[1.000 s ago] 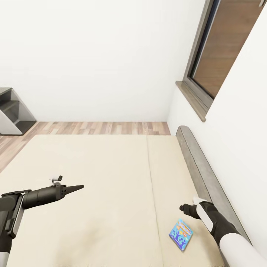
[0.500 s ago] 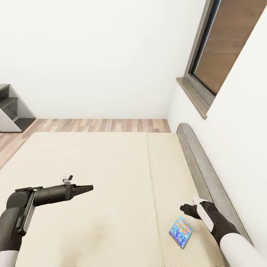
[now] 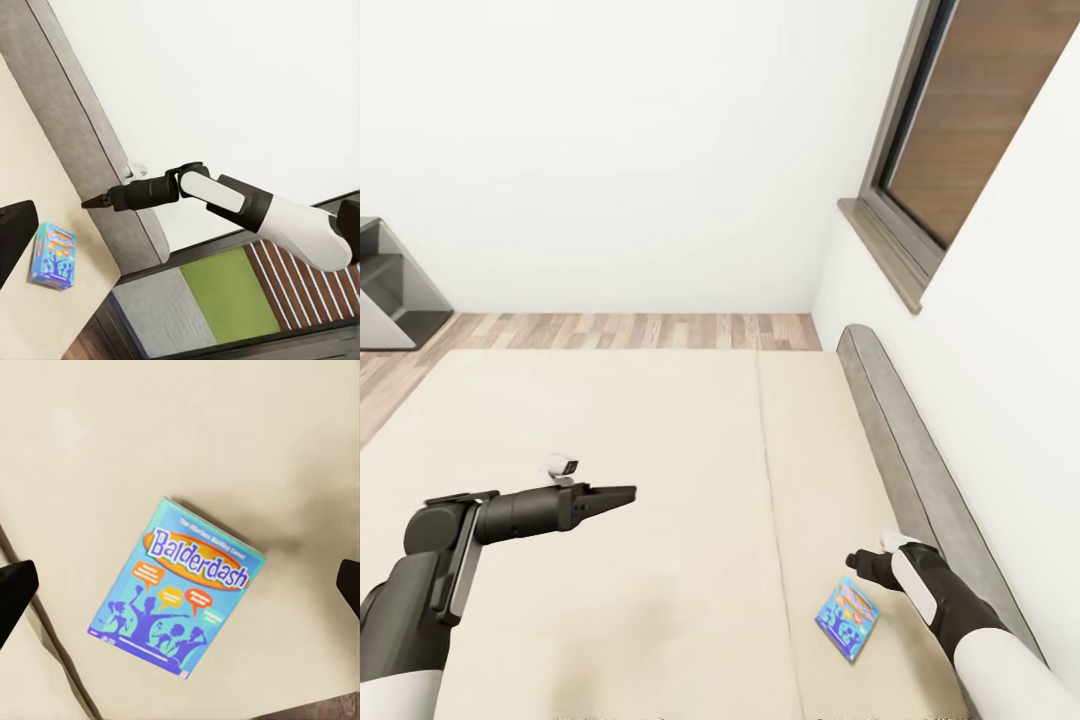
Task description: Put all the toys in the child's room - the three board games (two on the bed and one on the table), the two jigsaw puzzles on the table, and the tennis ball on the table - inside the toy box on the table in the child's room.
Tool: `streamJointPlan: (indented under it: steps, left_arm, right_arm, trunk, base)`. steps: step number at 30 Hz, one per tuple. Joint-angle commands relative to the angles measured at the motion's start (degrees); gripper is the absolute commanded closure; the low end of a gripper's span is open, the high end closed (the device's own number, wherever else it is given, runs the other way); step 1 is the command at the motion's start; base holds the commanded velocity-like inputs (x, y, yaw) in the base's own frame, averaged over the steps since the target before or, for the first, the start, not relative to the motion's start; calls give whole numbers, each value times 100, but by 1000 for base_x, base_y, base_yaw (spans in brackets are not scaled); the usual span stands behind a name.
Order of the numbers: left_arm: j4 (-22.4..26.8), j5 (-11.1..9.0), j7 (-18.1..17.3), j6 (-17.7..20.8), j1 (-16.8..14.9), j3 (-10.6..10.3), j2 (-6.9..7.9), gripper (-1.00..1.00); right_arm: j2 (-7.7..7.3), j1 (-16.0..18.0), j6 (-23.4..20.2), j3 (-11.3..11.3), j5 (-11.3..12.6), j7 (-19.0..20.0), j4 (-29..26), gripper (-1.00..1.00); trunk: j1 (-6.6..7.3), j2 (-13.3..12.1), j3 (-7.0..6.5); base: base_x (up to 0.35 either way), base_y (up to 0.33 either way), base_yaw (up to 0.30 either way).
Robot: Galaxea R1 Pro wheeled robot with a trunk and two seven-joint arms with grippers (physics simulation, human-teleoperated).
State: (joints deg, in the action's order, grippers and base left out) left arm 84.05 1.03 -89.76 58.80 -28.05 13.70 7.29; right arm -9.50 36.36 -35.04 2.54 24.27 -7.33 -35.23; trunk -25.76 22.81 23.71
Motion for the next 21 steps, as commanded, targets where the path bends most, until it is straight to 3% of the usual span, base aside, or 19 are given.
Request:
streamJointPlan:
  steps: [1,21]
  left_arm:
    - [9,10,-24,50,-3,-3,-8,-100]
    - [-54,2,-24,-188,5,14,-43,-100]
  right_arm:
    - [-8,2,-20,27,60,-49,-10,-100]
    - [-1,3,-13,27,54,-49,-18,-100]
  trunk:
    - [-3,10,19]
    - [-3,10,207]
  base:
    - [0,0,0]
    - [0,0,0]
